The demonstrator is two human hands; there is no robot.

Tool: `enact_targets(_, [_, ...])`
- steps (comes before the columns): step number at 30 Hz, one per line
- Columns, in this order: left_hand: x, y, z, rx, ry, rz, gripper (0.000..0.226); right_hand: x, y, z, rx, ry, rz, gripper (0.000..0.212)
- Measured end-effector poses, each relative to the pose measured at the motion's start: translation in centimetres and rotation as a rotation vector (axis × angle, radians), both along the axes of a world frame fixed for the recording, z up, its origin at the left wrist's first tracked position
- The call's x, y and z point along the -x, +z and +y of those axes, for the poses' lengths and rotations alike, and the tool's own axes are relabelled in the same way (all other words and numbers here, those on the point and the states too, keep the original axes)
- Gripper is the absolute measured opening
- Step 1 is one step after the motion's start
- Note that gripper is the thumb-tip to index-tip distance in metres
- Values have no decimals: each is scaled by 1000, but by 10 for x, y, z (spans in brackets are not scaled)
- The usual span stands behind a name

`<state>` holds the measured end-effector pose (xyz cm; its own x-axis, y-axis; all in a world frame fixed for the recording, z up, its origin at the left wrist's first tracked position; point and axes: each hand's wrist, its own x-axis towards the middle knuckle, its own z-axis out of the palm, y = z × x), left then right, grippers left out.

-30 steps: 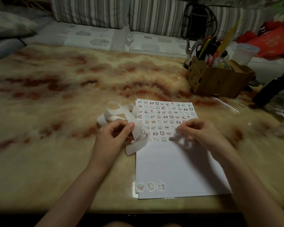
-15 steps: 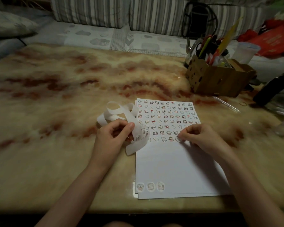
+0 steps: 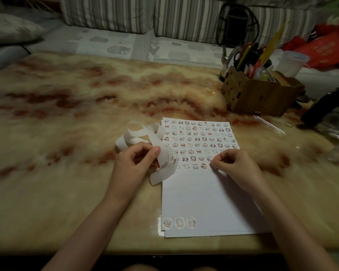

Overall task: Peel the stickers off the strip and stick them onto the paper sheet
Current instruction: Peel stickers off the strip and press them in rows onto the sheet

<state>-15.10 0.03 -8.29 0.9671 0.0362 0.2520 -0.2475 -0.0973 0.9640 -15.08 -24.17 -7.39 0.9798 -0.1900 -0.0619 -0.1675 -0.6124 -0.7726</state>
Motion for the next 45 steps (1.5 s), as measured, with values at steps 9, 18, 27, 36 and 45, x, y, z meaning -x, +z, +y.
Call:
enact_targets(9, [1,0,0,-6,-2,-4,14,6,-13,-2,101,-5,-160,14])
enact_targets(18, [0,0,0,10,0,9,13,3,-18,-4,80,-10,-159,10])
enact_targets(27, [0,2,0,42,8,16,10,1,-15,-2,115,-25,-140,9])
enact_targets(36, [0,5,-1,91,2,9,7,16,20,69,-198,309,-369,14])
enact_targets(45, [0,8,-1,176,-1,34,11,13,15,90,-301,347,-353,21])
